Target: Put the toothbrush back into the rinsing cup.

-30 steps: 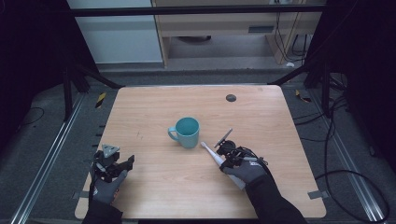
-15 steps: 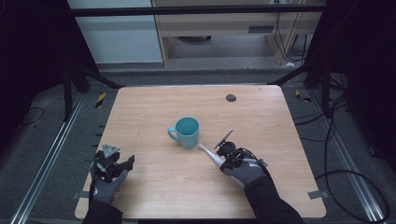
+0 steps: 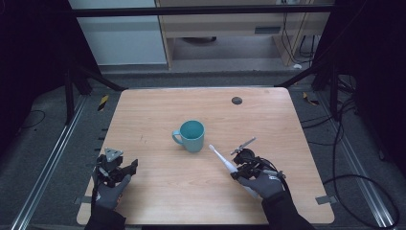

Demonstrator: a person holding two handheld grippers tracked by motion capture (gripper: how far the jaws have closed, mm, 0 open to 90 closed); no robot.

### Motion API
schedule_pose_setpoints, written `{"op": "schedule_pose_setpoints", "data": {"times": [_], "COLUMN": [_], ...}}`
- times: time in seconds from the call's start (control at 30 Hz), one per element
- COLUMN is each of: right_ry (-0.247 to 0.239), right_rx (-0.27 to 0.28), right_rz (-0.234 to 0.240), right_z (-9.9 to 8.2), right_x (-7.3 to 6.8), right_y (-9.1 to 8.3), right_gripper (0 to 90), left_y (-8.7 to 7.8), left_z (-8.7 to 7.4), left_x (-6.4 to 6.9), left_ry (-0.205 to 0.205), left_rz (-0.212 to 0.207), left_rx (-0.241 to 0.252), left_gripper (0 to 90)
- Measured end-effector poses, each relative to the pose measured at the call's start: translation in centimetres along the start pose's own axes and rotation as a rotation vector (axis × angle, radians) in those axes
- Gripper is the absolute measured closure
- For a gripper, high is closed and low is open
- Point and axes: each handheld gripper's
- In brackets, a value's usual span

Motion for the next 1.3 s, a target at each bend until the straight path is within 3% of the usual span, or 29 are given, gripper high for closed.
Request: {"op": "schedule_pose_setpoints", "data": {"times": [0.2,0.5,0.77,1.3], "right_ry": [0.020,0.043,0.081,0.154], "right_rx": [0.095,0.307,0.475,0.679], "right_rz": [0.010,0.009,0.035,0.053], "right_z": [-0.5,0.0,2.1,6.5], "right_x": [0.2,0.0,-0.4,-0.3], "right_y": [-1.7,-3.9,-4.9,-5.2], "right_gripper": [66.6,66.6,66.6,66.6], "left_y": [0.0,0.0,0.0,-0.1], "left_z": [0.0,0.0,0.0,0.0], "left_x": [0.0,0.0,0.0,-0.1], "left_ry": [-0.001,0.000,-0.001,-0.005], "left_rz": [0.001,0.001,0.003,0.004], "left_rx": [0.000,0.001,0.006,0.010], "left_gripper": [39.6,39.6,39.6,39.6]}}
Point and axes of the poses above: each handheld gripper's, and its own axes: y roughly forward along the jaws, z roughly out of its top, x roughly to its right, and after that the axes turned 3 degrees about -z, right-handed
